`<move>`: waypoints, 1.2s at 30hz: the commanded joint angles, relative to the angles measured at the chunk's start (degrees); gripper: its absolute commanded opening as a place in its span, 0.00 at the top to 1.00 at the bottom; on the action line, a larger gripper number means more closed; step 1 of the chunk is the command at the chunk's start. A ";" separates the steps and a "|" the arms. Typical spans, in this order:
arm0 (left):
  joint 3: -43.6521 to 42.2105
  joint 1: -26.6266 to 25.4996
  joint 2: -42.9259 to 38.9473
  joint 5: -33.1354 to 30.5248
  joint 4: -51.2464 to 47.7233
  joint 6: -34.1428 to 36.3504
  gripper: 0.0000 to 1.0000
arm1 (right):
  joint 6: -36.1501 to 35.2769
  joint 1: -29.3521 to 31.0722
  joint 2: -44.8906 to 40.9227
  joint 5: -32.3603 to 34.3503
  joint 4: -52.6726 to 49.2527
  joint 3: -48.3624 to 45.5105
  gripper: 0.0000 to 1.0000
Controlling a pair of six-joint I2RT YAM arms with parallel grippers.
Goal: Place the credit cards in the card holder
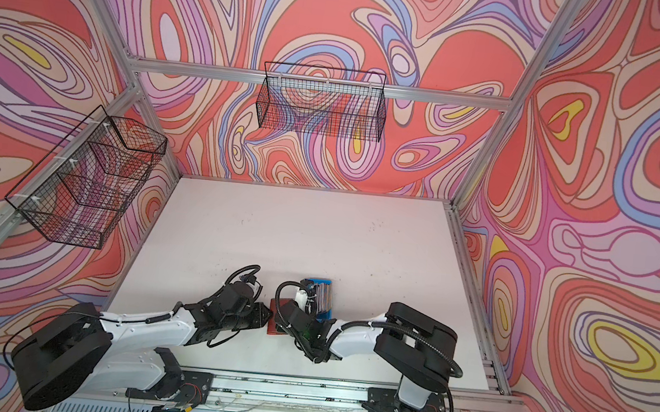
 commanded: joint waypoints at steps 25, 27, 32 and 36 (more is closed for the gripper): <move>0.33 -0.16 1.33 -0.68 -5.69 -0.90 0.82 | 1.00 -0.13 0.26 -2.66 4.06 -2.94 1.00; 0.33 -0.22 1.75 -0.57 -5.38 -0.99 0.82 | 1.10 -0.05 0.54 -2.99 4.35 -2.94 1.00; 0.21 -0.19 2.57 -0.28 -4.74 -1.19 0.83 | 1.69 -0.01 0.95 -3.45 4.66 -3.59 1.00; 0.26 -0.15 3.01 -0.06 -4.32 -1.34 0.83 | 2.21 0.19 1.93 -4.20 5.06 -4.16 1.00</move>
